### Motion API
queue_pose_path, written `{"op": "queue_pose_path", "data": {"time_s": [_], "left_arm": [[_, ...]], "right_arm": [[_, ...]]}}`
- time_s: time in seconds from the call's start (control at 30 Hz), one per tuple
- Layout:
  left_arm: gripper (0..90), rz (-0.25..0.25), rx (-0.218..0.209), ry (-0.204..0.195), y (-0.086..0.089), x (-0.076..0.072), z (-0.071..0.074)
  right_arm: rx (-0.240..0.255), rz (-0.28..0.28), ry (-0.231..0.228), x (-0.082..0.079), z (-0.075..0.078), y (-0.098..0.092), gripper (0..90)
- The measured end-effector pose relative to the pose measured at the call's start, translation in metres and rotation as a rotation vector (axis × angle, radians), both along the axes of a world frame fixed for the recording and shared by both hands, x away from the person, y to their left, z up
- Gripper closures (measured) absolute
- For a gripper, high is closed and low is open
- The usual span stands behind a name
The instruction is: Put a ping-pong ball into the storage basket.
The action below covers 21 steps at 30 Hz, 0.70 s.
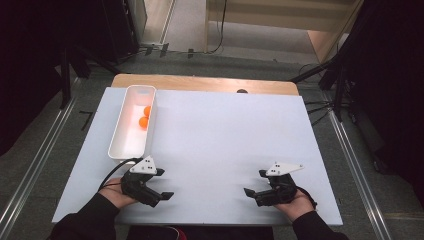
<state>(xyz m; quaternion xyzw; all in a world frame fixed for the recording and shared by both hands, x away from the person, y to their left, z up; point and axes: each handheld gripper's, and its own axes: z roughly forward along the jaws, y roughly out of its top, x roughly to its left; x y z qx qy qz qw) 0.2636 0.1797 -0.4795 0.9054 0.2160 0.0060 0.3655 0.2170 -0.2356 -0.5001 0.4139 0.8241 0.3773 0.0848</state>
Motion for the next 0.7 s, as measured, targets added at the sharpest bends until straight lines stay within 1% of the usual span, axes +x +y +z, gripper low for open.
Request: {"op": "queue_pose_path", "data": {"time_s": [0.13, 0.23, 0.3, 0.43, 0.7], "left_arm": [[15.3, -0.003, 0.011, 0.002, 0.0029, -0.0009, -0.0006], [15.3, 0.005, 0.008, 0.000, 0.0047, -0.0014, -0.0014], [15.3, 0.004, 0.015, 0.002, 0.0058, -0.0008, -0.0013], [15.3, 0.013, 0.009, 0.007, 0.0064, -0.0003, -0.0023], [15.3, 0.005, 0.017, 0.008, 0.0058, -0.0003, -0.0030]], "right_arm": [[-0.001, 0.001, 0.000, 0.0001, -0.0001, -0.0002, 11.1], [-0.002, 0.001, -0.001, 0.0000, -0.0001, -0.0002, 11.1], [-0.001, 0.001, -0.001, 0.0000, 0.0000, -0.0002, 11.1], [0.000, -0.002, 0.001, -0.0002, 0.0001, 0.0002, 11.1], [-0.003, -0.001, -0.002, -0.0002, -0.0001, 0.0000, 11.1]]}}
